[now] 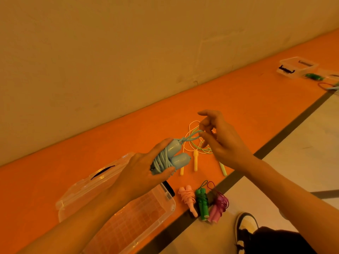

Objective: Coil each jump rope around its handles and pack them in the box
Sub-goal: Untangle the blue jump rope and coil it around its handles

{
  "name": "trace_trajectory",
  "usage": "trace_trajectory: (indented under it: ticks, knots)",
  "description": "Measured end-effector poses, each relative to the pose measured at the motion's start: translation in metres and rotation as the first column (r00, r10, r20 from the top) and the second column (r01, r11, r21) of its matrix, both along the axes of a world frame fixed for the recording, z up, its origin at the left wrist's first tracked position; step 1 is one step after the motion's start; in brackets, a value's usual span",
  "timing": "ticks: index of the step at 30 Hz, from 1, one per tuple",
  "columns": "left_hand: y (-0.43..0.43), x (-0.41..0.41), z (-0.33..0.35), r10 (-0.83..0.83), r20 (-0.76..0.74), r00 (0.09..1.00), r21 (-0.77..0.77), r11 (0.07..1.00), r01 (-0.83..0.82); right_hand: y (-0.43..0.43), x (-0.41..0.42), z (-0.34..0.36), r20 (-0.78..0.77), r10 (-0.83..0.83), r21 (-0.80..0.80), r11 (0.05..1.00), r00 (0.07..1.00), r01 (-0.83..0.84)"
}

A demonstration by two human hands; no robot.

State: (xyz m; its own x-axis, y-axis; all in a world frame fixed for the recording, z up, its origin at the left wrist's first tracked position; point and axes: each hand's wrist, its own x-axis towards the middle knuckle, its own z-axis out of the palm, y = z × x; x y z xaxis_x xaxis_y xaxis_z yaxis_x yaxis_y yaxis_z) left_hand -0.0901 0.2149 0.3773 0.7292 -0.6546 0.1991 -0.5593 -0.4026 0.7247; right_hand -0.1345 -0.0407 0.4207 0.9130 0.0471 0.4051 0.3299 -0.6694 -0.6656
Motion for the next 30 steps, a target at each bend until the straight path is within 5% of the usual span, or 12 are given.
trace_trajectory:
  ticks: [6, 16, 22, 25, 30]
  knots:
    - [0.006, -0.002, -0.003, -0.047, -0.024, 0.999, 0.043, 0.998, 0.048, -0.016, -0.006, -0.001, 0.013, 0.034, -0.155, 0.987, 0.999, -0.032]
    - [0.0, -0.012, -0.007, 0.043, 0.021, 0.999, -0.045, 0.998, -0.042, 0.003, -0.007, -0.012, -0.152, 0.079, 0.235, 0.971, 0.985, -0.041]
    - [0.002, -0.01, -0.009, -0.017, 0.038, 0.999, 0.03, 0.999, 0.016, -0.02, -0.002, -0.004, -0.162, 0.065, 0.059, 0.997, 0.985, -0.056]
    - [-0.001, -0.011, -0.009, 0.007, 0.04, 0.999, 0.009, 1.0, -0.007, -0.016, -0.004, -0.005, -0.17, 0.072, 0.153, 0.987, 0.983, -0.046]
    - [-0.016, -0.027, -0.012, 0.174, -0.096, 0.98, -0.166, 0.968, -0.188, 0.023, -0.017, -0.036, -0.177, -0.124, 0.378, 0.907, 0.976, 0.184]
